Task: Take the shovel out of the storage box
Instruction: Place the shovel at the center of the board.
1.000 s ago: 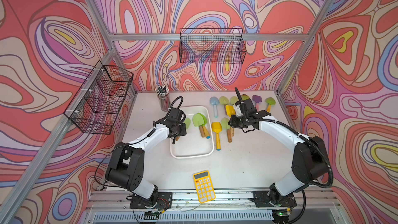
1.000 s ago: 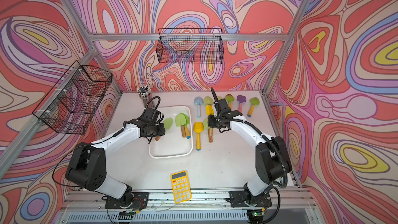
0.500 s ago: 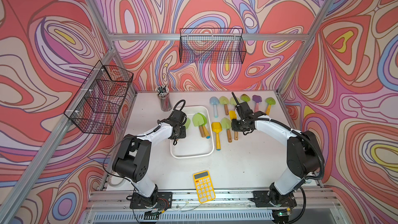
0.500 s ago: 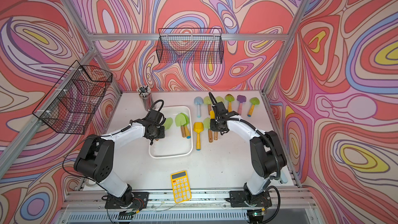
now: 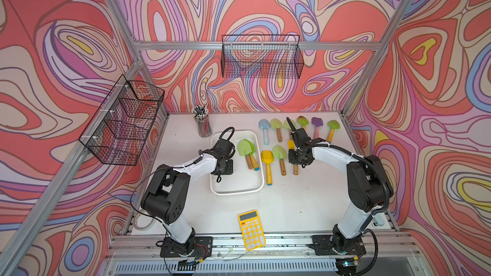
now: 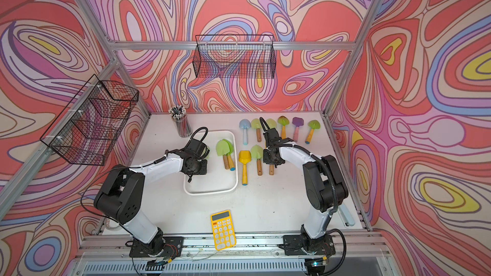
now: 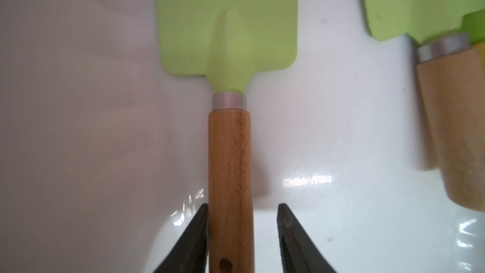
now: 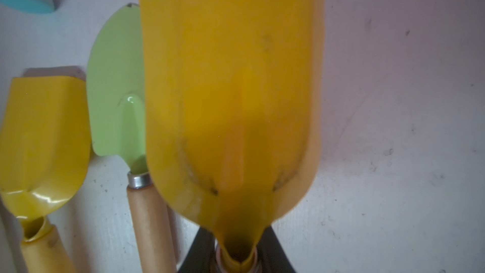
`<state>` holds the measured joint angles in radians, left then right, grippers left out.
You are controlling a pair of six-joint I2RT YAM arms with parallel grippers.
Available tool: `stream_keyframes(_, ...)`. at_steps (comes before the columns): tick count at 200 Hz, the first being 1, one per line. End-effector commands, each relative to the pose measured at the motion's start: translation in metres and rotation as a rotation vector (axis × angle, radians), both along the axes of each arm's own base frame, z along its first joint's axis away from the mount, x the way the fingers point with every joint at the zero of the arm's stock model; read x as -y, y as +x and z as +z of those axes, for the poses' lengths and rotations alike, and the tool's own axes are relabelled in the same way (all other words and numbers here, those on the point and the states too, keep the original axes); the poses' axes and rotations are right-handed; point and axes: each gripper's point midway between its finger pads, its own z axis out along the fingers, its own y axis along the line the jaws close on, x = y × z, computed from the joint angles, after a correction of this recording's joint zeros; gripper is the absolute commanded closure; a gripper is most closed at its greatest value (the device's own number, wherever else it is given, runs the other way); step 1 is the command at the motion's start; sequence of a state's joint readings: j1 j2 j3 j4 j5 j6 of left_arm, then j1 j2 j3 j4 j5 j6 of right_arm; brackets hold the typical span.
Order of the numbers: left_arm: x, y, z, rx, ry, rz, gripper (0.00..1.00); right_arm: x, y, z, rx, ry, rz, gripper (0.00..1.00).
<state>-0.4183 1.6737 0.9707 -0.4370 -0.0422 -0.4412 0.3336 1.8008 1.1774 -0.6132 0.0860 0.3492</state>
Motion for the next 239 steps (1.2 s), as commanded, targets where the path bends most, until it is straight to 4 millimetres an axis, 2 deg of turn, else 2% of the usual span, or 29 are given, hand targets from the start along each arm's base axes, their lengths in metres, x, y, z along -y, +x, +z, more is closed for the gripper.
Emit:
stream_keyframes(1,-0.001,-0.007,-0.003,-0.01,-0.004,0.0,0.55,0.007,0.003,-0.012,-0.01,-0.037,-0.007,0.89)
stream_keyframes(44,-0.001,-0.01,0.0,-0.002,-0.013,-0.002,0.55,0.008,0.006,-0.025,-0.03,-0.055,-0.012,0.88)
stream_keyframes(89,0.001,-0.011,0.0,-0.003,-0.019,-0.006,0.55,0.013,0.006,-0.035,-0.051,-0.083,-0.02,0.74)
stream_keyframes(123,0.003,-0.013,-0.002,-0.009,-0.022,-0.014,0.55,0.012,0.007,-0.034,-0.054,-0.08,-0.021,0.67)
stream_keyframes(155,0.004,-0.015,-0.005,-0.019,-0.022,-0.017,0.55,0.011,0.009,-0.019,-0.026,-0.066,-0.022,0.63)
stream_keyframes(188,0.003,-0.014,-0.011,-0.033,-0.009,-0.019,0.56,0.01,0.014,0.022,0.06,-0.042,-0.03,0.61)
stream_keyframes(193,0.004,-0.014,-0.012,-0.033,-0.009,-0.02,0.56,0.011,0.014,0.023,0.061,-0.044,-0.032,0.6)
stream_keyframes(196,0.003,-0.014,-0.012,-0.034,-0.009,-0.018,0.57,0.01,0.015,0.036,0.09,-0.034,-0.033,0.6)
stream_keyframes(205,0.004,-0.014,-0.013,-0.035,-0.007,-0.018,0.57,0.01,0.017,0.048,0.12,-0.022,-0.036,0.6)
stream_keyframes(239,0.0,-0.006,-0.01,-0.014,0.025,-0.009,0.6,0.002,0.017,0.074,0.179,0.045,-0.027,0.6)
